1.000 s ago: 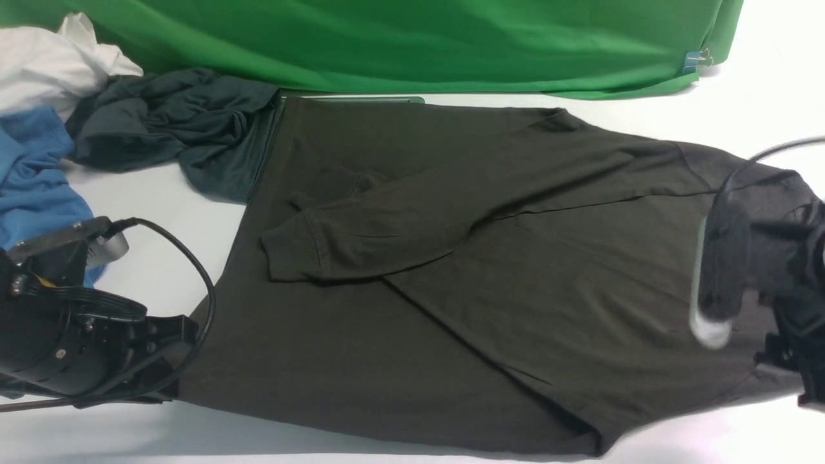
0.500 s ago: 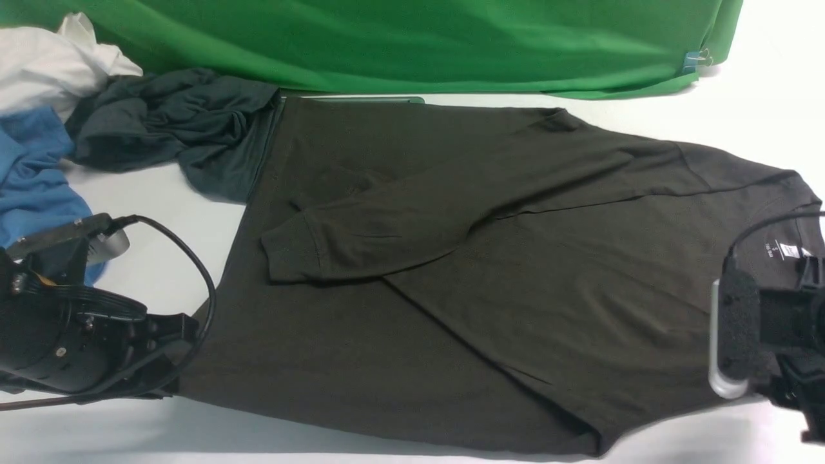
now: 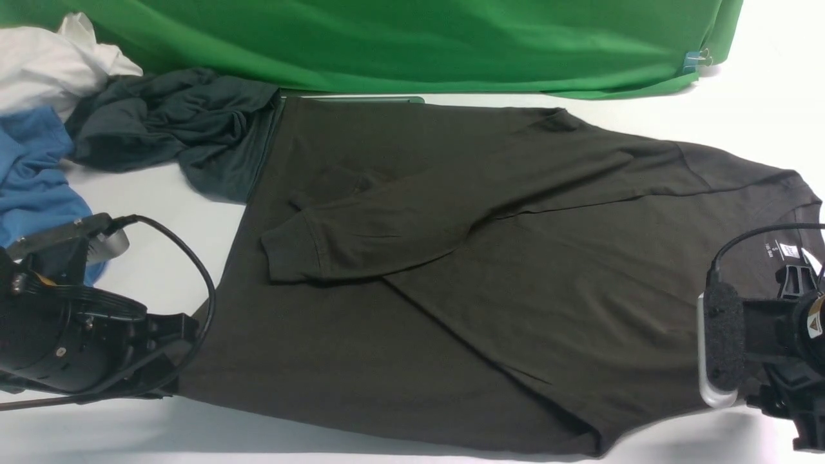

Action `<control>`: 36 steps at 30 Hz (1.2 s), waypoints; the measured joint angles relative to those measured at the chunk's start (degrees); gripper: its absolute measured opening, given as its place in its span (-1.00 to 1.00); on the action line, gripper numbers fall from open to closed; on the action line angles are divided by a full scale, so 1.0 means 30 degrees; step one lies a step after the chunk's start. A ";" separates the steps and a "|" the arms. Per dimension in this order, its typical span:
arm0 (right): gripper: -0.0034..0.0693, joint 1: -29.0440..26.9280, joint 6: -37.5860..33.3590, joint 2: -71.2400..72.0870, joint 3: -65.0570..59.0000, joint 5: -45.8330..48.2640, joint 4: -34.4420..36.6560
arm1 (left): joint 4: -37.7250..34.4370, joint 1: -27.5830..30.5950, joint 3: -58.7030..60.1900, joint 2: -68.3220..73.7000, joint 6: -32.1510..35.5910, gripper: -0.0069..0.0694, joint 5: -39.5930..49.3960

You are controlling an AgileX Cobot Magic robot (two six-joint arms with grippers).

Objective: Fold a long-sleeved shirt on a white desktop.
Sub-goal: 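Grasp the near edge of the shirt at its hem and shoulder corners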

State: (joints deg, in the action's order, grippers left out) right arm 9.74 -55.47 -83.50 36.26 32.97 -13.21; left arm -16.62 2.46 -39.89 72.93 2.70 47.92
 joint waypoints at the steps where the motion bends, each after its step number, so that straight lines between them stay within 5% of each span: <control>1: 0.40 0.0000 0.0000 0.0104 0.0000 0.0068 0.0000 | 0.0000 0.0000 0.0000 0.0000 0.0034 -0.72 -0.0018; 13: 0.35 0.0000 -0.0970 0.0237 -0.1823 -0.2222 0.0233 | 0.0000 0.0000 0.0000 0.0000 0.0039 -0.72 -0.0296; 20: -0.06 0.0000 -0.0993 -0.0553 -0.1894 -0.4223 0.0233 | 0.0017 0.0000 0.0000 0.0000 0.0054 -0.72 -0.0372; 29: -0.75 0.0000 -0.0939 0.0688 -0.1911 -0.1734 0.0249 | -0.0204 0.0000 0.0000 -0.0807 0.0651 -0.72 -0.0760; 36: -0.81 0.0000 -0.0566 0.4129 -0.1911 0.0039 0.0373 | -0.0361 0.0000 0.0000 -0.3737 0.0916 -0.72 0.0426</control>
State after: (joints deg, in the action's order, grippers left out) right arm 9.74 -57.17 -71.11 30.53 33.09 -12.09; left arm -17.71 2.46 -39.89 61.72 5.44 49.20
